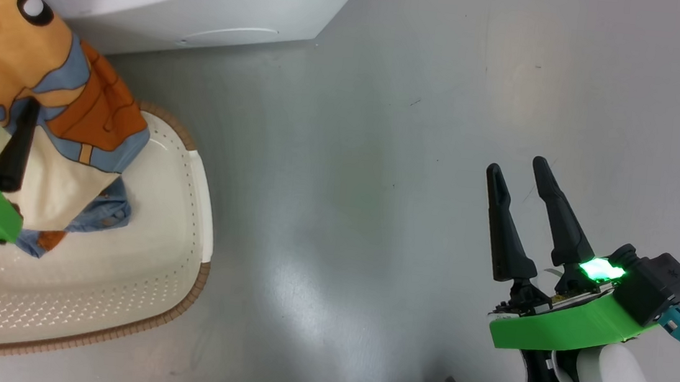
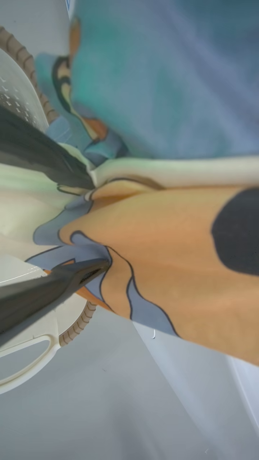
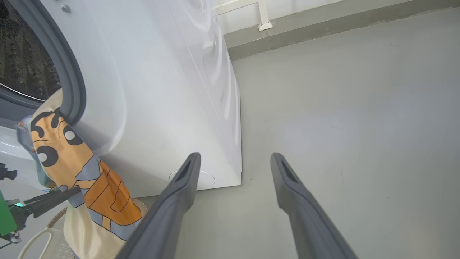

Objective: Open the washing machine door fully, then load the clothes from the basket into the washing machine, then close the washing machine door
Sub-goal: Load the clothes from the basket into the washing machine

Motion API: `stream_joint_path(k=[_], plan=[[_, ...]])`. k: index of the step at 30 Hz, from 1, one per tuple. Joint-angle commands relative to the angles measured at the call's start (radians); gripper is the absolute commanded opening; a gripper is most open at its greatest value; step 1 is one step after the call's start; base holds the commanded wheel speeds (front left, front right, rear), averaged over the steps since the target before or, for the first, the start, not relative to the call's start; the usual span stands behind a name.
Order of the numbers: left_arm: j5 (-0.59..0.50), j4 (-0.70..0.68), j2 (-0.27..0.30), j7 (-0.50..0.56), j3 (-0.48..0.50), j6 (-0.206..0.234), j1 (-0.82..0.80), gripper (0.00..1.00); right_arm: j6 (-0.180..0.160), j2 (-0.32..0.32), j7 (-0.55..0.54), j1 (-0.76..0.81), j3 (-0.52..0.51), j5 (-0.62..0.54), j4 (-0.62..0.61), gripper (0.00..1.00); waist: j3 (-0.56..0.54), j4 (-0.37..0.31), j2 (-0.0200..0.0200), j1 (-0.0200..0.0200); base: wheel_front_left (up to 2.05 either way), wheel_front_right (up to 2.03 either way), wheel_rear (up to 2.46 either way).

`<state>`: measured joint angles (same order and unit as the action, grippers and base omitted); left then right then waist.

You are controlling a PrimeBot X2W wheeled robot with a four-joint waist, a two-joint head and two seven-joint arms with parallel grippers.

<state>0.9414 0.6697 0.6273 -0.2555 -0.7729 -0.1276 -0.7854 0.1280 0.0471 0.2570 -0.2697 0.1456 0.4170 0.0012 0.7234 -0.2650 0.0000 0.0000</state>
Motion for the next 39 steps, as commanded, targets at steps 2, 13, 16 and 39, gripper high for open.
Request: stream_joint_path(k=[2, 13, 16, 39], plan=[[0.029, 0.013, 0.040, 0.005, 0.006, -0.003, -0.037, 0.95, 0.003, 0.003, 0.005, 0.021, 0.017, 0.002, -0.021, 1.00, 0.001, -0.001, 0.0000, 0.0000, 0.00, 0.00, 0.00], [0.113, 0.074, 0.007, 0.003, -0.097, -0.003, -0.128, 0.00, 0.003, 0.003, 0.005, 0.023, 0.015, 0.003, -0.024, 1.00, 0.004, -0.003, 0.0000, 0.0000, 0.00, 0.00, 0.00], [0.123, 0.070, 0.015, -0.002, -0.108, -0.003, -0.131, 0.00, 0.003, 0.003, 0.005, 0.026, 0.009, 0.003, -0.024, 1.00, 0.000, 0.001, 0.0000, 0.0000, 0.00, 0.00, 0.00], [-0.098, -0.544, 0.063, -0.006, 0.457, -0.003, 0.184, 0.00, 0.003, 0.003, 0.005, 0.031, -0.008, 0.004, -0.004, 1.00, -0.036, 0.057, 0.0000, 0.0000, 0.00, 0.00, 0.00]])
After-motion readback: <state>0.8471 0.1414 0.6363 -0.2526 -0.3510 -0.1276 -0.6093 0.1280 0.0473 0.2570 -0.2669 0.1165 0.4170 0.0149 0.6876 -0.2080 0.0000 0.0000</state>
